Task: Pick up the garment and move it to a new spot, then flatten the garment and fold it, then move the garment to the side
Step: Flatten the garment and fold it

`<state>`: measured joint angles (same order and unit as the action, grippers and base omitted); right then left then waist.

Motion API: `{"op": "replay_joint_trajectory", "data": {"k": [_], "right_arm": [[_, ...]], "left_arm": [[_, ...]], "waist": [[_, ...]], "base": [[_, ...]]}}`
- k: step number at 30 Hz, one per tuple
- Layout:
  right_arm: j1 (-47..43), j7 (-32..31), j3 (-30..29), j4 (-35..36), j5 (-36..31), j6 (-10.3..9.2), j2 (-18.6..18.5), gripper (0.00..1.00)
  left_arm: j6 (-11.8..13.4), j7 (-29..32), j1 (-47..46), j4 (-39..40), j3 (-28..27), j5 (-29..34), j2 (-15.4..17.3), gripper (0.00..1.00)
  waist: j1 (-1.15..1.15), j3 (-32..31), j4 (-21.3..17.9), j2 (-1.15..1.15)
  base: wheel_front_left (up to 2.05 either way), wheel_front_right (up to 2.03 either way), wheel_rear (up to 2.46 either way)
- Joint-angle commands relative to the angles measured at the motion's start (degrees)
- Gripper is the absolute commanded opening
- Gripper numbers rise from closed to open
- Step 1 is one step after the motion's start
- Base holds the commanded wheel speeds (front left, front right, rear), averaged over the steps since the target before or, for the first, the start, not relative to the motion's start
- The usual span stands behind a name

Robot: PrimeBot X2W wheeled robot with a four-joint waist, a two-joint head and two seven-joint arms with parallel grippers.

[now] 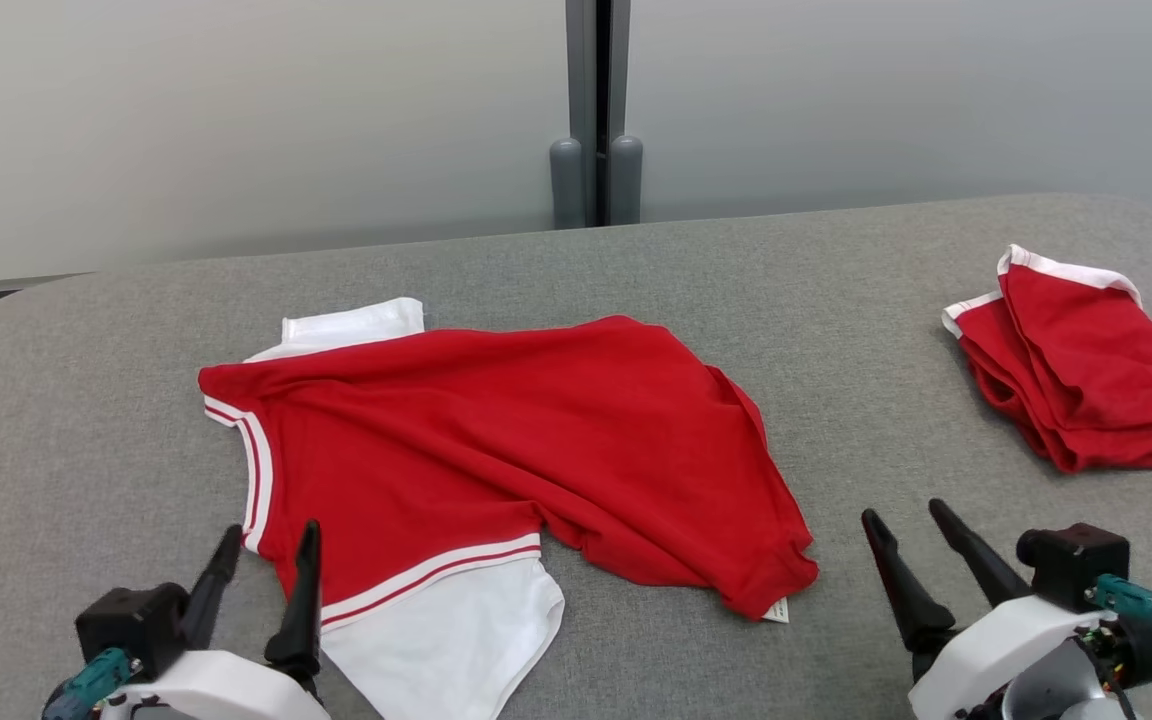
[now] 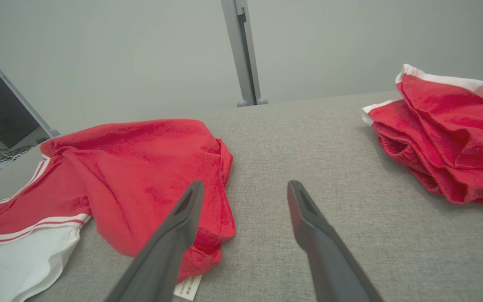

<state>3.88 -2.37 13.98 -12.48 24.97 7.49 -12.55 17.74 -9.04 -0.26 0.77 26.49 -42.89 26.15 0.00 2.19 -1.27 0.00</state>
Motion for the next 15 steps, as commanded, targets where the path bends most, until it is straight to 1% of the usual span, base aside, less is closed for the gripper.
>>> {"op": "replay_joint_trajectory", "data": {"k": [1,3,7,10,15], "right_arm": [[-0.52,-0.74,0.83,0.19,0.78,0.00,-0.67,1.00],[-0.39,-2.47,2.87,0.39,2.26,0.00,-2.02,1.00],[1.12,-5.90,6.24,-0.26,3.92,0.00,-3.81,1.00],[2.35,-7.43,7.96,-1.30,4.28,0.00,-4.41,1.00],[4.70,-10.30,10.45,-3.37,5.13,0.00,-5.28,1.00]], "left_arm": [[-0.29,0.56,0.54,-0.21,0.41,-0.31,0.00,1.00],[-0.89,3.03,0.75,-0.55,1.55,-1.42,-0.07,1.00],[-1.70,10.32,1.38,-0.95,4.35,-3.69,0.73,1.00],[-1.47,14.95,1.99,-0.47,5.36,-5.92,0.94,1.00],[-2.51,21.51,2.29,1.67,7.12,-9.37,1.20,1.00]], "waist": [[0.00,0.27,0.27,0.00],[0.00,0.64,0.55,0.00],[0.00,1.73,1.18,0.00],[0.00,2.53,1.69,0.00],[0.00,3.84,2.61,0.00]], "base": [[0.00,0.00,0.00],[0.00,0.00,0.00],[0.00,0.00,0.00],[0.00,0.00,0.00],[0.00,0.00,0.00]]}}
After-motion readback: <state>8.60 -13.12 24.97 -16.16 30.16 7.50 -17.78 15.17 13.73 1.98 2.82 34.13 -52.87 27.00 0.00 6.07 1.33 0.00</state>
